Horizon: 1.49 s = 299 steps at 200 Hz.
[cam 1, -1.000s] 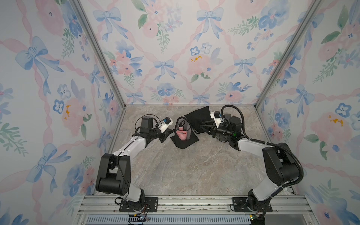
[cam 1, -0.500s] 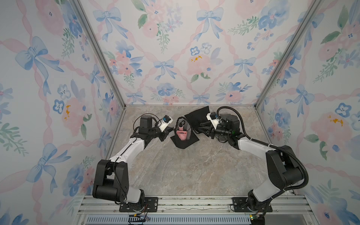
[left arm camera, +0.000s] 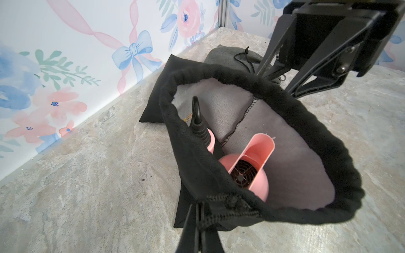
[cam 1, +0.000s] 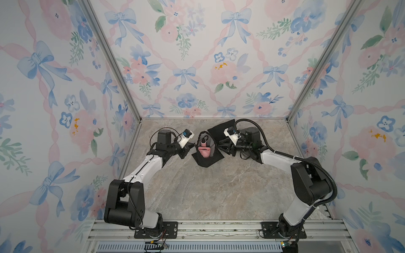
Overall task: Pack away hair dryers
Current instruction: Pull the drawstrings on both sides of the drawstring bag.
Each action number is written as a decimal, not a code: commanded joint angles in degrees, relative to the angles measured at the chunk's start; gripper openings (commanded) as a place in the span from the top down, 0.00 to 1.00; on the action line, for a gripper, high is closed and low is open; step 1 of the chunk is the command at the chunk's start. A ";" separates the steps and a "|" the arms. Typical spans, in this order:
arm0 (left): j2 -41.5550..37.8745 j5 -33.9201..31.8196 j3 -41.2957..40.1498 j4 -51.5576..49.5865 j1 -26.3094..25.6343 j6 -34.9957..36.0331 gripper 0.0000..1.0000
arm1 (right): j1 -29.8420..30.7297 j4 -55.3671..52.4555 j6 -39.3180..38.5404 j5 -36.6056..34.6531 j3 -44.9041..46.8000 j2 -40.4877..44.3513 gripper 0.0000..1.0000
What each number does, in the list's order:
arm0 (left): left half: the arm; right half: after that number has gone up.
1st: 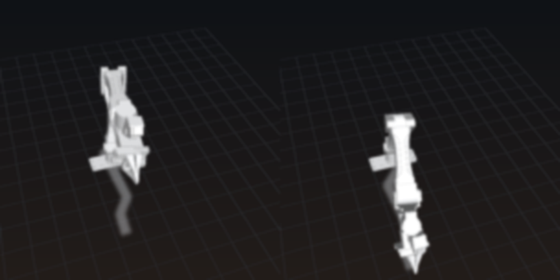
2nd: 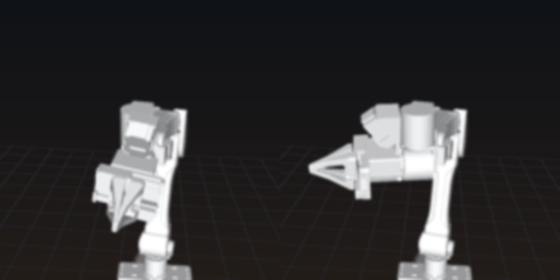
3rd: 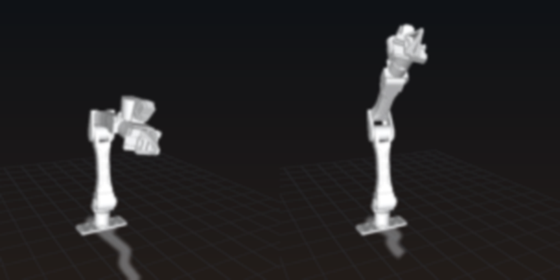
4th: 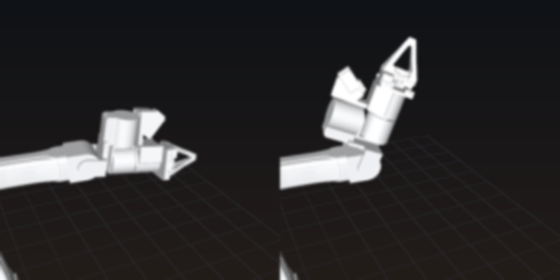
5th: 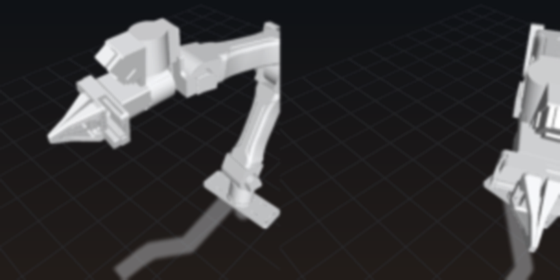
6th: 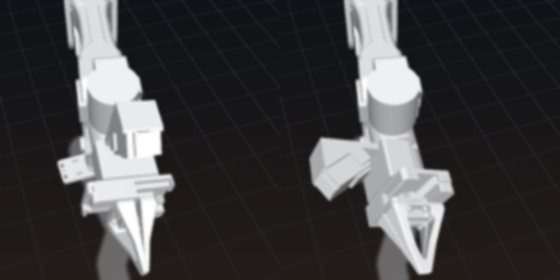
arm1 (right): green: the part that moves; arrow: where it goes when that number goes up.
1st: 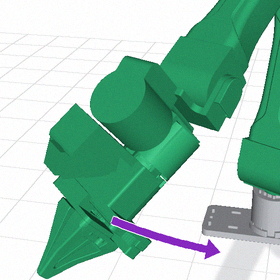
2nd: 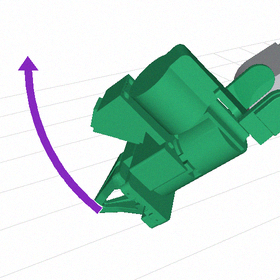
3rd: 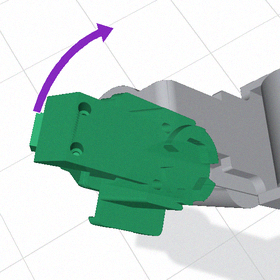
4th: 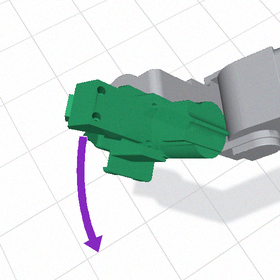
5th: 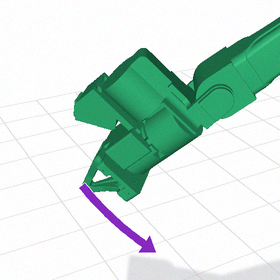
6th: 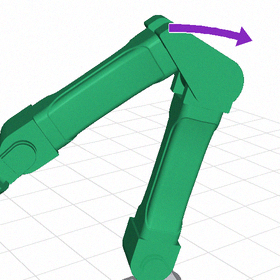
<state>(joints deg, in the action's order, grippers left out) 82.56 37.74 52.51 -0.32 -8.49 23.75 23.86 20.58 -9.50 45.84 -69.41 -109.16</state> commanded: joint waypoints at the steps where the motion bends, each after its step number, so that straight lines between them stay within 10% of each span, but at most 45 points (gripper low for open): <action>1: 0.58 -0.49 0.21 -0.09 -0.30 -0.55 1.00 | 0.83 -1.29 -1.66 0.30 -1.84 -2.31 0.58; 69: 0.74 -0.78 0.58 -0.12 -0.21 -0.81 1.00 | 1.75 -2.98 -2.17 0.47 -4.86 -4.70 0.61; 131: 0.48 -0.89 0.71 -0.01 0.01 -0.98 1.00 | 2.46 -5.43 -2.89 0.12 -7.11 -5.37 1.00; 244: -2.53 -6.59 1.20 1.29 1.03 -3.61 1.00 | -2.01 -9.76 2.44 -14.13 -4.53 0.87 1.00; 299: -7.56 -17.88 -2.30 7.25 1.64 -7.69 1.00 | -2.68 -17.59 2.45 -32.51 -5.00 3.88 1.00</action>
<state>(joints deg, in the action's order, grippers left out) 77.82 25.93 52.36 3.09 -7.40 18.76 20.88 8.49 -7.49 24.05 -74.56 -106.41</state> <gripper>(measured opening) 0.048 0.059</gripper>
